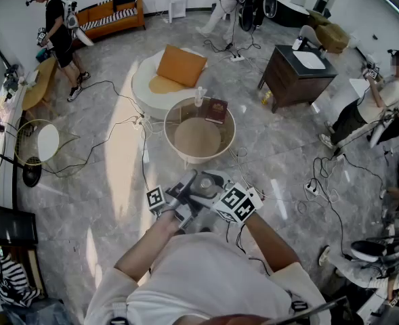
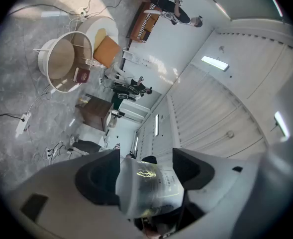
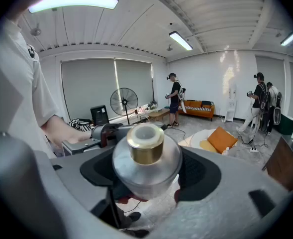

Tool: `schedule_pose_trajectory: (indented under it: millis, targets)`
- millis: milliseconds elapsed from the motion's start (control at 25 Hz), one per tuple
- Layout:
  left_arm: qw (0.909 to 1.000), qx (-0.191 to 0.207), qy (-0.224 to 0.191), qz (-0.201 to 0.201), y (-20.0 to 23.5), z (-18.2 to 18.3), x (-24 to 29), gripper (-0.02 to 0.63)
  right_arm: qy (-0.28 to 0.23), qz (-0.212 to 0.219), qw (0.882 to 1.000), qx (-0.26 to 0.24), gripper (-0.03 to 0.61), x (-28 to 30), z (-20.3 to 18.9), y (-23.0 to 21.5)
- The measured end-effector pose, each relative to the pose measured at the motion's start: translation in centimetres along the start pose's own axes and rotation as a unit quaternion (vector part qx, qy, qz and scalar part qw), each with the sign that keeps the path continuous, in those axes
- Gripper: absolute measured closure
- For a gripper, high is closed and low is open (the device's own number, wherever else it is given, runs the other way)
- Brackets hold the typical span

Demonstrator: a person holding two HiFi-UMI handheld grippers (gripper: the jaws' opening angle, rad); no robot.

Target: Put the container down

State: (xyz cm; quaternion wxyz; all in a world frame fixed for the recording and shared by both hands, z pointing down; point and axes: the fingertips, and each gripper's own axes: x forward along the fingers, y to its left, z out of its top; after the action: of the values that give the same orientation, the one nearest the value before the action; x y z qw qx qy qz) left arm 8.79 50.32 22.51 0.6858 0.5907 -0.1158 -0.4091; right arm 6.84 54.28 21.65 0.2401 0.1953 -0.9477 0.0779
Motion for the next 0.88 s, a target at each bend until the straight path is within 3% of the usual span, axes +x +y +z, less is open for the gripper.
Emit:
schedule_pose_trajectory:
  millis: [880]
  targets:
    - [0.9999,-0.01,0.006,0.003,-0.3,2.0,-1.8,0.305,0.006,-0.007,1.0,0.006,0.238,2.7,0.5,0.8]
